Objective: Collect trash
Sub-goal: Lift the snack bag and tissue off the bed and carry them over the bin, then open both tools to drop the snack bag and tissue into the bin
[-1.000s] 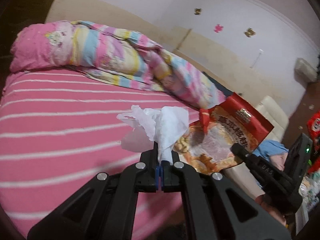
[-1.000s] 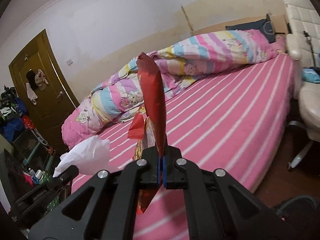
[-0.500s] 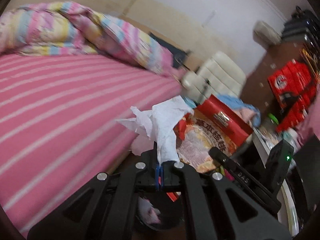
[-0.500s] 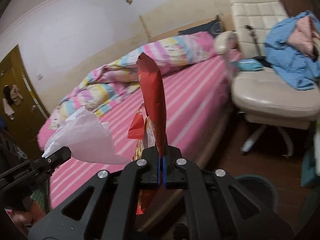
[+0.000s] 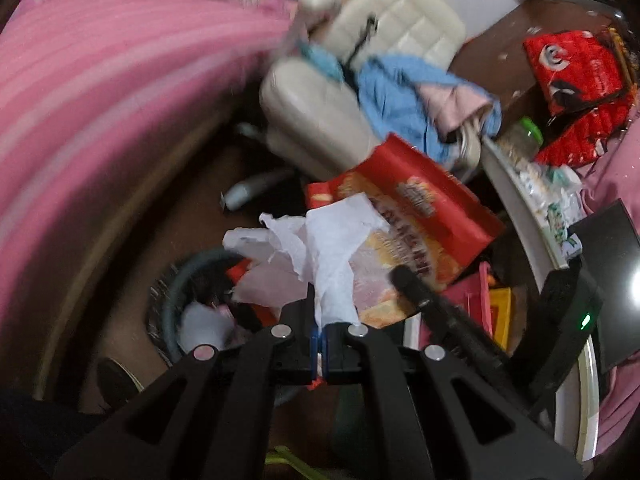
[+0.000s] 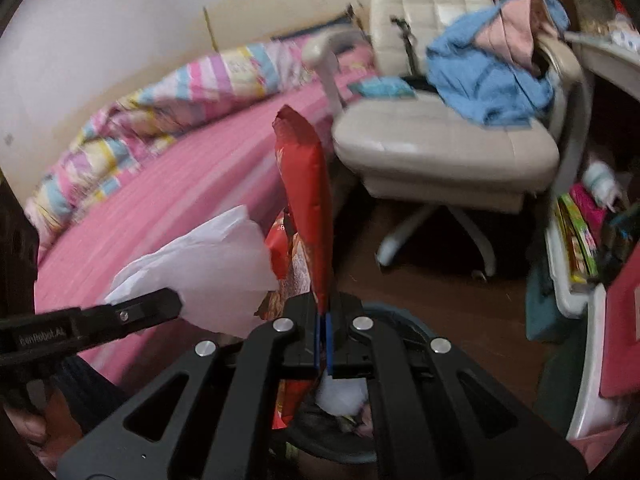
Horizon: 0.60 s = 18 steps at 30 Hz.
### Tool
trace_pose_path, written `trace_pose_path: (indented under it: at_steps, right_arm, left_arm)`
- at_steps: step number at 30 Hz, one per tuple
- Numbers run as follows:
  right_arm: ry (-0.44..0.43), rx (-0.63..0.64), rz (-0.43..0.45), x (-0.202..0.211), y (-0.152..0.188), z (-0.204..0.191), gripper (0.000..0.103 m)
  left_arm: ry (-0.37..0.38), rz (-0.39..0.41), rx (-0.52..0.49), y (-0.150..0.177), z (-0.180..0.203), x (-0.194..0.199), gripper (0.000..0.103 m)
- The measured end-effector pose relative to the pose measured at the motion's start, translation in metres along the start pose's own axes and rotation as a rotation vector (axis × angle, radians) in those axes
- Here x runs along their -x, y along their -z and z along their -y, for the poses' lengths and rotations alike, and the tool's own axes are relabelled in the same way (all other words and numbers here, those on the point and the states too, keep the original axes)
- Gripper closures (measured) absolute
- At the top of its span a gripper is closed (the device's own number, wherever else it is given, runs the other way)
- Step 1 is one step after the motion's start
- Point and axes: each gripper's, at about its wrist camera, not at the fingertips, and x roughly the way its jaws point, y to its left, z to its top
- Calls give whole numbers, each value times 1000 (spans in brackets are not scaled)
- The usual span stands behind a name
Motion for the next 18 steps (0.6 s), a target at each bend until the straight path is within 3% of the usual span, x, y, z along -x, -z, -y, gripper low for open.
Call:
trace_pose_path:
  at_steps: [7,18]
  right_arm:
    - [78,-18,-137,-52,41,32,101]
    - [133,-55,-277,-105,81,55,101]
  left_arm:
    - [-14,-182,-28,9,-11,-74,103]
    - [-60,-432,-8,30,-38,-171,102]
